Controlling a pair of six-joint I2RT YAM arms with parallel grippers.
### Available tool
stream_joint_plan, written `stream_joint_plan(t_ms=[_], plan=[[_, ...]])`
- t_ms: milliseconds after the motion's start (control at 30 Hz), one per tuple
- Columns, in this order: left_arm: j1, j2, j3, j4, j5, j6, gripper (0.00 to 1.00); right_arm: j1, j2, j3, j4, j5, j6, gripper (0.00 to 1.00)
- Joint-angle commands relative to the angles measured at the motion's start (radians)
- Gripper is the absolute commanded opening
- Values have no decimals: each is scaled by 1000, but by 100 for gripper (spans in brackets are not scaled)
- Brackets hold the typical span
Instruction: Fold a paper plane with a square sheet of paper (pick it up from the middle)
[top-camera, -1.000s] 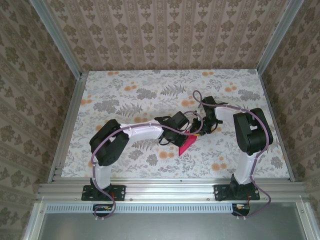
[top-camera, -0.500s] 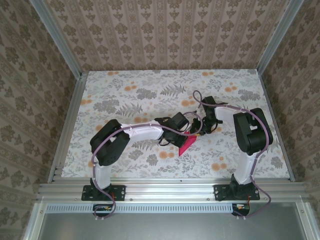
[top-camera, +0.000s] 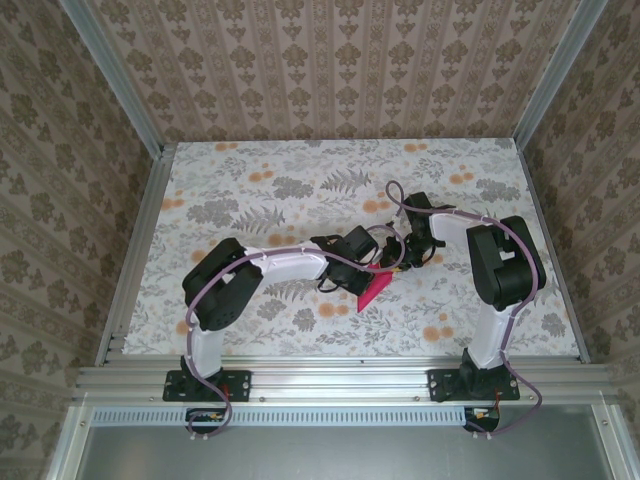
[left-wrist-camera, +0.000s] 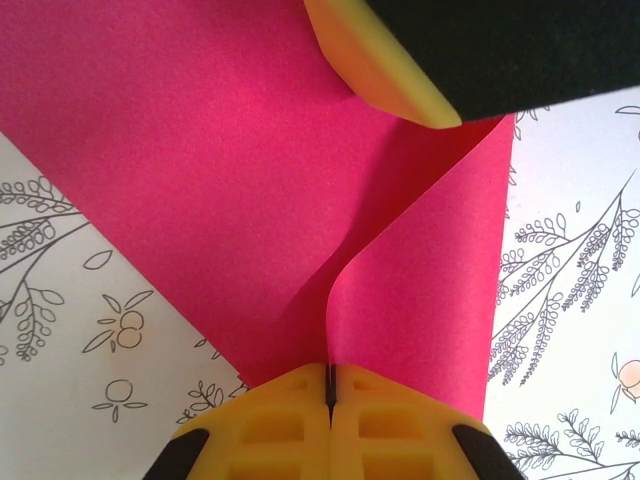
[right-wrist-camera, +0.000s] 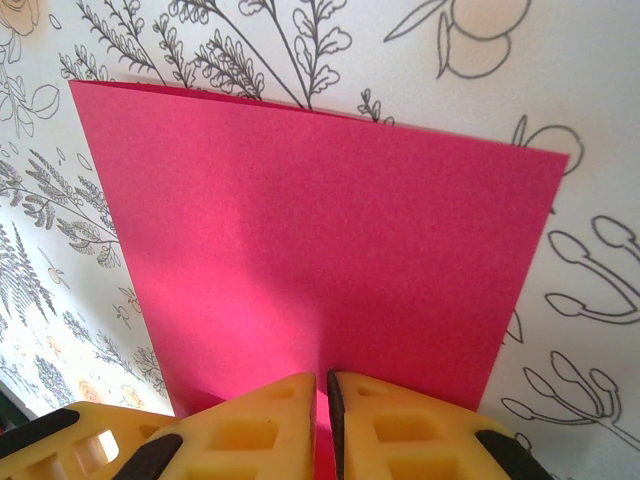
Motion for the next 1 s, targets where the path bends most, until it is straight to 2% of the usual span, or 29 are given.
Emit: stream_joint_plan(t_ms=[0,233,533,633,767,967], plan=[[9,14,-9,-18,-25,-2,0,6,21,-18,-22,29,18,15],[8,29,-14,-16,-3,-4,0,-1,-24,-20,7,-28,69,19],[6,23,-38,-1,0,-14,0,-75,-252,-106,94,-6,187,23],[6,21,-42,5,1,-16,0,-76,-316,-169,129,-39,229,18],[6,19,-39,5,1,-17,0,-70,-391,-305,262,-121,346,11],[6,15,-41,2,0,-15,0,-15,-437,-413,356,-141,434,8]])
